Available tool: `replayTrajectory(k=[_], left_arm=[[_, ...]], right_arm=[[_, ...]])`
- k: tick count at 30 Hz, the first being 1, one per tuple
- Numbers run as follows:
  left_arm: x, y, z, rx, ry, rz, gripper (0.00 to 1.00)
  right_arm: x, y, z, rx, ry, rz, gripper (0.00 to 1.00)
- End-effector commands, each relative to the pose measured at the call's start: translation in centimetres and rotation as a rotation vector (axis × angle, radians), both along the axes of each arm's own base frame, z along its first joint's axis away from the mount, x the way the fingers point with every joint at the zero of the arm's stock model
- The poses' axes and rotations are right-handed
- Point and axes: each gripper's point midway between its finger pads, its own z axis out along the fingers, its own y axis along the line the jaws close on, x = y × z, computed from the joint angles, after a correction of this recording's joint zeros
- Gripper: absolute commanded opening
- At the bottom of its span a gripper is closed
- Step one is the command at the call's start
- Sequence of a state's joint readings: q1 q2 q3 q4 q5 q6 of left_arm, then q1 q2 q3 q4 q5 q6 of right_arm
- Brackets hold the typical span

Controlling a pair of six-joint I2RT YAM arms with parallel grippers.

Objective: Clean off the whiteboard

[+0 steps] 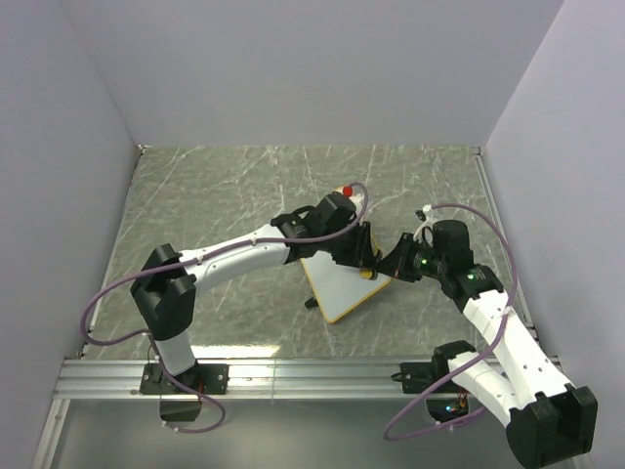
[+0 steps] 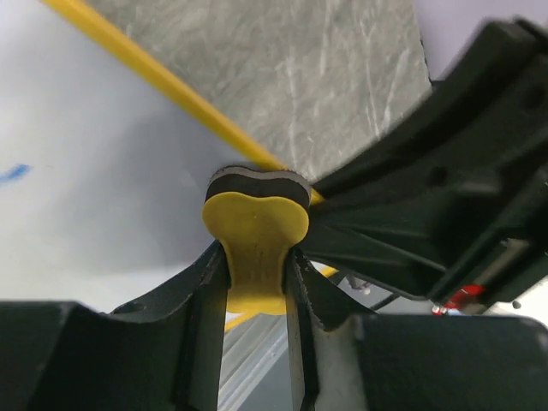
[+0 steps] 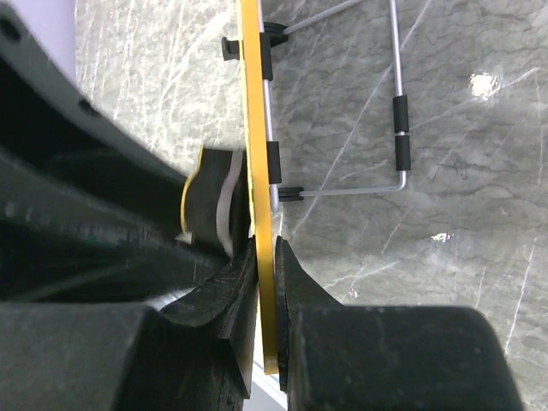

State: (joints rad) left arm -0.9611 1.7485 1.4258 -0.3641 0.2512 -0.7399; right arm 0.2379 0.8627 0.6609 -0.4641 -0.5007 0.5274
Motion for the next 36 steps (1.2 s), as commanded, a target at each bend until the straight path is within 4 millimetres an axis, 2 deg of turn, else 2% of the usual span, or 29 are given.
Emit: replayTrajectory(k=[1,3,4,6,8,9,10,11,14,16,21,25,29,32,36], left_arm=[[2.6,0.8,-1.2,0.026,-0.004,0.035,0.0],[3.7,1.7,-2.1,0.026,0.007,0.073,0.0],[3.7,2.7,-3.5,0.046,0.031,0.088,0.0],[5.0,4.6,-4.9,0.058,0.057,0.142,0.0],[5.9,6.9,-7.2,0.095,0.092,0.192,0.0],[6.0,7.5,-7.9,0.107,0.099,0.2,0.0],[5.7,8.6,-9.6,0.143,0.124,0.213,0.0],[6.0,9.4,-10.3,0.163,0.129,0.231,0.0],[5.2,11.1,-13.1,0.216,0.171,0.248,0.0],[4.7,11.9,-14.3,0.243,0.191,0.259,0.0],[4.7,13.7,-15.6,0.277,0.236,0.309,0.0],[5.6,16.1,-16.1,0.338,0.261,0.386,0.0],[6.5,16.5,-15.5,0.357,0.235,0.4,0.0],[7.3,15.5,-13.5,0.359,0.167,0.379,0.0],[8.5,11.8,-8.7,0.284,0.074,0.328,0.0]], right_arm=[[-0.1,-0.9,-1.2,-0.051,0.022,-0.043,0.0],[-0.2,-1.1,-1.3,-0.053,0.024,-0.047,0.0],[-0.3,-1.1,-1.3,-0.055,0.02,-0.047,0.0],[-0.5,-1.2,-1.4,-0.058,0.026,-0.048,0.0],[-0.6,-1.2,-1.5,-0.062,0.024,-0.046,0.0],[-0.5,-1.3,-1.5,-0.063,0.023,-0.05,0.0],[-0.6,-1.3,-1.5,-0.064,0.022,-0.048,0.0],[-0.5,-1.3,-1.4,-0.065,0.021,-0.048,0.0],[-0.5,-1.3,-1.5,-0.067,0.024,-0.046,0.0],[-0.4,-1.2,-1.4,-0.067,0.022,-0.044,0.0],[-0.2,-1.1,-1.4,-0.065,0.022,-0.041,0.0],[-0.1,-1.1,-1.4,-0.065,0.024,-0.037,0.0],[0.0,-1.1,-1.4,-0.068,0.023,-0.035,0.0],[0.0,-1.0,-1.6,-0.069,0.025,-0.03,0.0],[0.0,-1.0,-1.9,-0.071,0.034,-0.027,0.0]])
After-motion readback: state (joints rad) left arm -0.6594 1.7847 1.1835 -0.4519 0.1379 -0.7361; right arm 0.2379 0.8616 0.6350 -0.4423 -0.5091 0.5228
